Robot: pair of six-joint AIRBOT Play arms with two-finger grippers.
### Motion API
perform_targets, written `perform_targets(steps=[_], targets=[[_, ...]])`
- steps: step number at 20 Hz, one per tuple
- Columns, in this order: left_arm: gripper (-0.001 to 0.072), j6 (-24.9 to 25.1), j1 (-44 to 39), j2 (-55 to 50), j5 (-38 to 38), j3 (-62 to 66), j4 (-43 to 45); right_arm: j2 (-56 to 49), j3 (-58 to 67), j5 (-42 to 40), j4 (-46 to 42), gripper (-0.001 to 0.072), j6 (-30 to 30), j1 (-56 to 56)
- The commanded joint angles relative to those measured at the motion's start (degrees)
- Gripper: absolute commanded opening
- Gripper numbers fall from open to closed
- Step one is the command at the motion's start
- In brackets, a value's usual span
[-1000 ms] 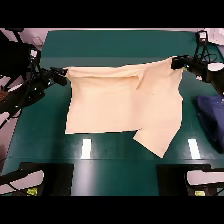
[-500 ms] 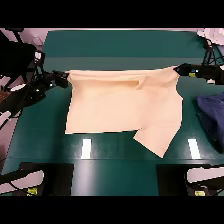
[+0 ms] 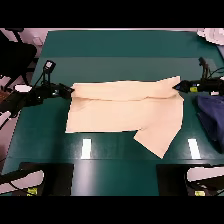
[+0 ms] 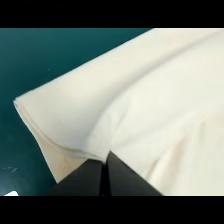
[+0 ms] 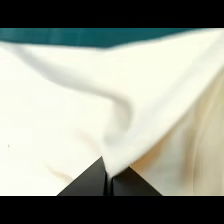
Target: Fold the shirts.
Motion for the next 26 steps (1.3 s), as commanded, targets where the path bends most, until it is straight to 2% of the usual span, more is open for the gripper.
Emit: perform_targets(steps=[1, 6, 11, 14, 16, 19, 26], targets=[[0.0021, -4.17, 0.0, -0.07, -0.39, -0.37, 5.7, 0.15, -4.94, -1.68, -0.76, 0.0019, 0.79, -0.26], [0.0021, -4.09, 0.0, -0.04, 1.4, -1.16, 5.64, 0.17, -4.37, -2.49, -0.42, 0.0019, -0.11, -0.26], [0.0022, -3.43, 0.0, -0.04, 7.72, -1.11, -2.29, 0.11, 2.73, -2.69, -0.42, 0.0019, -0.07, -0.26], [0.0022, -1.97, 0.0, -0.04, 7.69, -1.11, -5.27, 0.09, 4.98, -3.43, -0.46, 0.002, -0.07, -0.26], [0.0022, -1.81, 0.0, -0.04, 7.8, -1.16, -5.49, 0.02, 4.04, -5.77, -0.5, 0.002, -0.09, -0.26], [0.0022, 1.07, 0.0, -0.37, 7.78, -1.2, -5.38, -0.2, 0.96, -9.22, -0.44, 0.0021, -1.09, -0.09], [0.0023, 0.98, -0.02, -3.74, 7.19, -1.29, -4.61, -0.33, -3.72, -12.41, -0.39, 0.002, -1.14, -0.15]])
